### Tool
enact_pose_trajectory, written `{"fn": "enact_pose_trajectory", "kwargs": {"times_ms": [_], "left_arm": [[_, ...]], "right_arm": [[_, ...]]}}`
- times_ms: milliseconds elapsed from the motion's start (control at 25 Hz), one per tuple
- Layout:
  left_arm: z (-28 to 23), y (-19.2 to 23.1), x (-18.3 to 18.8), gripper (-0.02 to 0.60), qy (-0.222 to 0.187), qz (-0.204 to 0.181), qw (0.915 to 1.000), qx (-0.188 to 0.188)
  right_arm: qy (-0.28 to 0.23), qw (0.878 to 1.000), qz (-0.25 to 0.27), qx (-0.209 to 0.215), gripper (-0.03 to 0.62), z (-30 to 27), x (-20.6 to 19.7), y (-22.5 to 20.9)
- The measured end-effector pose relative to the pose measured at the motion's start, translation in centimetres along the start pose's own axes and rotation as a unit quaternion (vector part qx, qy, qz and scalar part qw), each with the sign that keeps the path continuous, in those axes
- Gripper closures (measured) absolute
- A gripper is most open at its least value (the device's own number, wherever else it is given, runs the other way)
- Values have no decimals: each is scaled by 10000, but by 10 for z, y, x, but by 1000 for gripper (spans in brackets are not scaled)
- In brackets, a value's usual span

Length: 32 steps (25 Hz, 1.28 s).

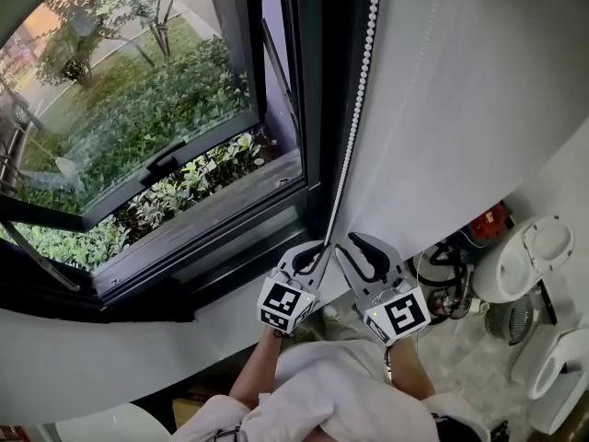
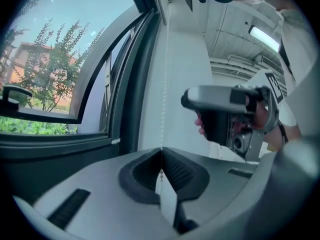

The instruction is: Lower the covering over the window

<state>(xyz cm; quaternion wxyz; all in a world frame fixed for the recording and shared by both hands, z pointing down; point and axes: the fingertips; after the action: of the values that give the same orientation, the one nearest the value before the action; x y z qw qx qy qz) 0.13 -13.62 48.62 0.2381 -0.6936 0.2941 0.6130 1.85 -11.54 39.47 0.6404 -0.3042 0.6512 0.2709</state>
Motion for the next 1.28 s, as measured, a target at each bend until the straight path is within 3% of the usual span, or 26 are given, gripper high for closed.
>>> {"fn": "enact_pose_trajectory", "kwargs": {"times_ms": [240,520,560,600,640,840,1280], "left_arm": [[-4,-7,-26,566,113,144,9998,-43],[-6,-8,-32,566,44,195,9998,-91],[-6,-8,-32,566,37,191,9998,-96],[-6,-8,-32,566,28,188,9998,-98],[-6,-8,-32,566,17,185,9998,-98],[-5,-2,-35,566,38,140,9998,-97],[-5,-4,-77,566,353,258,9989,-157]], "right_arm": [[-416,9989,205,103,479,-11,37,0],[-812,9958,385,181,471,-28,69,3],[-844,9954,424,131,497,-31,71,3],[-867,9952,457,67,574,-32,72,3],[-887,9950,468,14,589,-34,72,3],[-857,9956,362,-72,597,-38,68,5],[-396,9992,104,12,597,-42,26,5]]}}
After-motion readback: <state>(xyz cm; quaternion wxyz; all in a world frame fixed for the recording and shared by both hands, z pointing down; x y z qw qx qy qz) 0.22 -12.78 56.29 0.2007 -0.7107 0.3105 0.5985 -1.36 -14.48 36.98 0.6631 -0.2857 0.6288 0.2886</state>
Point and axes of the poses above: the fingertips, and each gripper's own axes: z backward along the fingers, y to its left, x out of its top, and after that the axes turned 4 degrees about -z, right-handed
